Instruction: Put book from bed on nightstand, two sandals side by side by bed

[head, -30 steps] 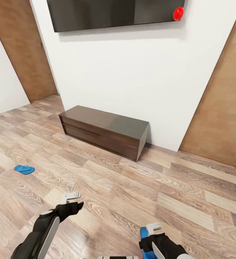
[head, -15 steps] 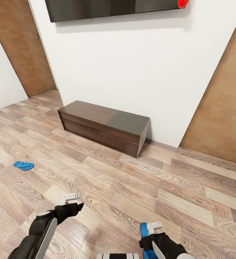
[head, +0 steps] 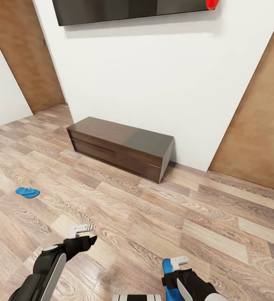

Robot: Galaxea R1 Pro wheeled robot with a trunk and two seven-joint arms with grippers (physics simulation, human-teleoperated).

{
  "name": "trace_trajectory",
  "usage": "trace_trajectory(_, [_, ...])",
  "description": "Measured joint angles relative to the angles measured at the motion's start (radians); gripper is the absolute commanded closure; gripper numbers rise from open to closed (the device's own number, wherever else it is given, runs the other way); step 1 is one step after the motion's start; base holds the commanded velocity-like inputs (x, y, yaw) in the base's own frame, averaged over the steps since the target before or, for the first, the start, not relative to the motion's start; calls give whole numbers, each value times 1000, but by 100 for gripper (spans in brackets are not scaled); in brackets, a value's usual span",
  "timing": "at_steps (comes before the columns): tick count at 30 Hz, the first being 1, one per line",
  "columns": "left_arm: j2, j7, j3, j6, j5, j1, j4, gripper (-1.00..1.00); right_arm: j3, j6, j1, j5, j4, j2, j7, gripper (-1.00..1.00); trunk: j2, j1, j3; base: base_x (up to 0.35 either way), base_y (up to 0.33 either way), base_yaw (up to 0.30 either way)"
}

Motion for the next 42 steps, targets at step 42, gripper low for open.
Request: trace_trajectory(42, [1,2,0,-6,-1,1,6,-100,-90,75,-79,1,-7,-8,1,-100,-2,4,-35,0,0,0])
